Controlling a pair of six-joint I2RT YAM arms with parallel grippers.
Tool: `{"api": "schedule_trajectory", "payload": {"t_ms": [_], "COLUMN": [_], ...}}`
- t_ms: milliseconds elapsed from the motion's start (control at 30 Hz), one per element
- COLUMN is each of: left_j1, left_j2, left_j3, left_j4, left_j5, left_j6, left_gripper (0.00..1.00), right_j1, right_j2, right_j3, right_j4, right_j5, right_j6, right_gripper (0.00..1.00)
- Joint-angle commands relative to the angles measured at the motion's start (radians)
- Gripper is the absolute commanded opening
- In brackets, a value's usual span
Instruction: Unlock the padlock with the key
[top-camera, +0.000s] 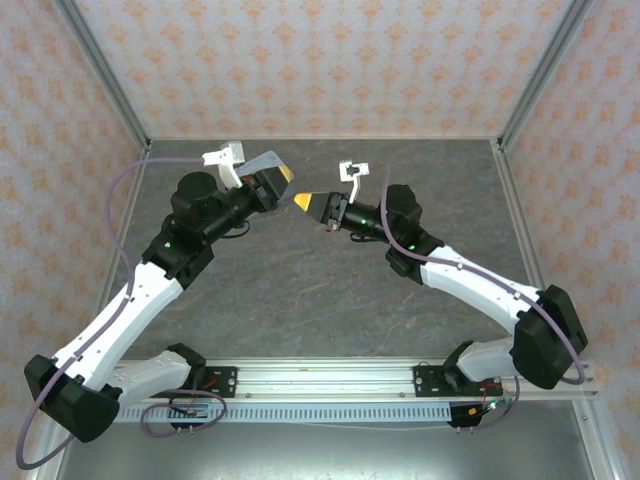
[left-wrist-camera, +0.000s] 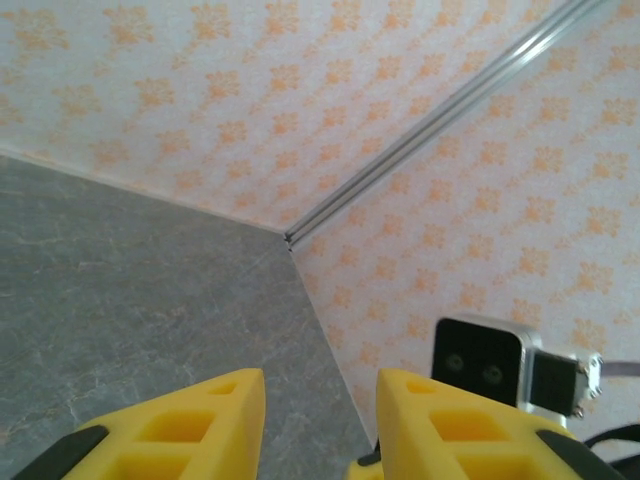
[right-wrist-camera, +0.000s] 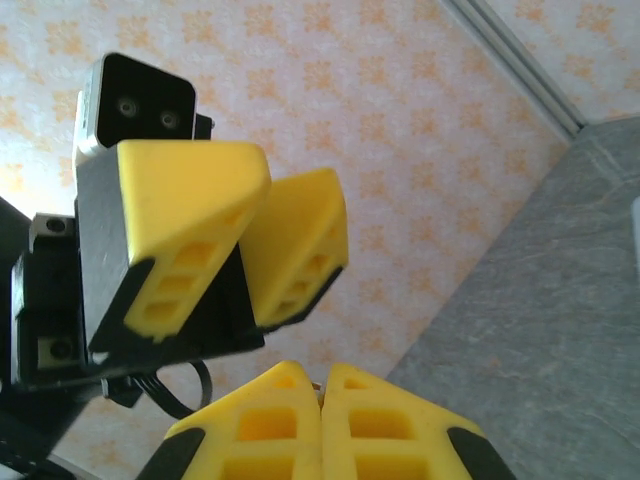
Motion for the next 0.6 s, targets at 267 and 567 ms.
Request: {"api": "schedule_trajectory", "payload": {"t_ms": [267, 567], "left_j1": [0.029, 0.062], "left_j2": [-0.007, -0.006], "left_j3": [0.004, -0.043], "left_j4": [-0.113, -0.181], "left_j5": [-0.015, 0.021], "left_j6": [-0.063, -0.288], "left_gripper": [0.33, 0.33], "right_j1": [0.001, 0.001], "right_j2": [-0.030, -0.028], "right_j3": [-0.007, -0.013], "right_j4": [-0.065, -0.039], "right_j5": [0.041, 0.083], "right_j6": [-0.073, -0.043], "right_gripper": [0.00, 0.00]}}
